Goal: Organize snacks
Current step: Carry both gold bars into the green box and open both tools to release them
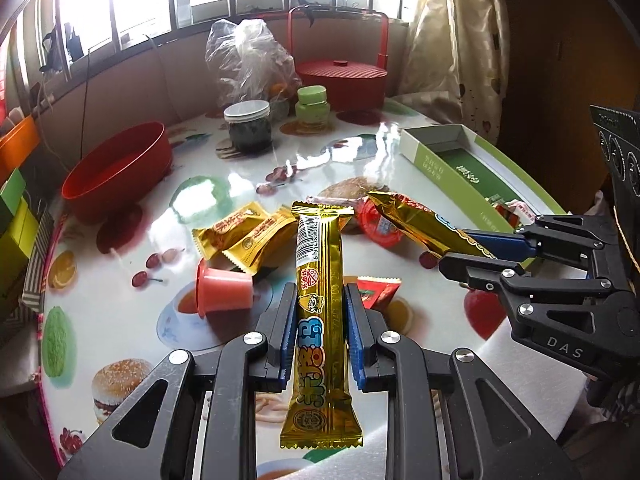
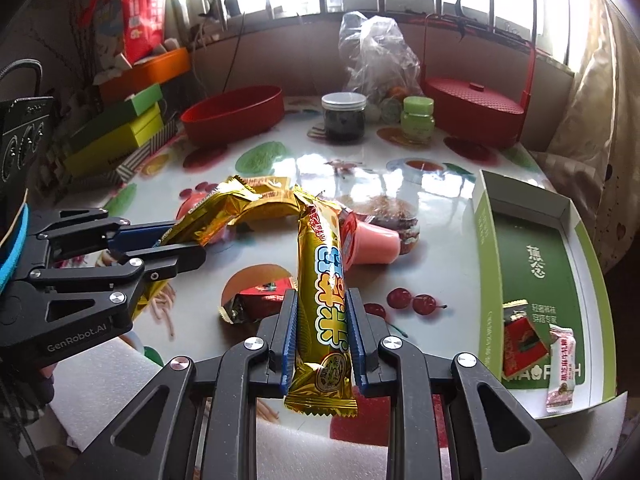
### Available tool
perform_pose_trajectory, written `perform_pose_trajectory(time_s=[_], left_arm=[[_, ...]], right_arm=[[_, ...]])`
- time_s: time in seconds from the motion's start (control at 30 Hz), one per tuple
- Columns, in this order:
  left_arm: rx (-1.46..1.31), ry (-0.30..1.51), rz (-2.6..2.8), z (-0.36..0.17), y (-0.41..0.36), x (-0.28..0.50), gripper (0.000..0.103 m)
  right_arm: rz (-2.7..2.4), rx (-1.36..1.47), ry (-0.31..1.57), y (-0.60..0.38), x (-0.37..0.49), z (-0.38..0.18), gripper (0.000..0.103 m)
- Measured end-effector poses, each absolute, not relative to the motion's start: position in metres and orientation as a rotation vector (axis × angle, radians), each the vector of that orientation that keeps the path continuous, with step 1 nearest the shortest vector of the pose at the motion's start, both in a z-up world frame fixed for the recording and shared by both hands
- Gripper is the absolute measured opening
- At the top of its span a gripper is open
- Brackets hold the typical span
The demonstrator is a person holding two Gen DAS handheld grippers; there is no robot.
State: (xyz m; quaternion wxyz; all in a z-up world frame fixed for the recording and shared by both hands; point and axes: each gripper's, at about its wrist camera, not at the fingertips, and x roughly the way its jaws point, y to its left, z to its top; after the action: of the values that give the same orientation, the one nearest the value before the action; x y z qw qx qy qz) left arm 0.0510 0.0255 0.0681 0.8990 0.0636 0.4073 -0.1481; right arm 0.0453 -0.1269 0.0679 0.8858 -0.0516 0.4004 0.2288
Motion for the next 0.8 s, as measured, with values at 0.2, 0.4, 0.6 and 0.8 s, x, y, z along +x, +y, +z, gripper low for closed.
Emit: perform_pose_trajectory(time_s=[0.2,0.4,0.6,0.8], left_arm=[[0.122,0.830,-0.313,0.076,0.018,0.052,0.024],[0.107,0.814,-0.349,0.083,0.003,0.055,0.024],[0.102,0.813,-0.387,0.086,-0.016,0.062,0.024],[0.092,0.807,-0.422,0.093,-0.038,0.073,0.024]], right_arm=[[0.455,-0.085,0.817,-0.136,0.042,0.075,0.022],[0.411,-0.068,0.806,-0.150,0.040,0.081,0.022],[0.358,-0.041,0.799,-0.171,0.042,0.085,0.022],[0.281,-0.014,0.792,-0.200,0.045,0.090,0.022]])
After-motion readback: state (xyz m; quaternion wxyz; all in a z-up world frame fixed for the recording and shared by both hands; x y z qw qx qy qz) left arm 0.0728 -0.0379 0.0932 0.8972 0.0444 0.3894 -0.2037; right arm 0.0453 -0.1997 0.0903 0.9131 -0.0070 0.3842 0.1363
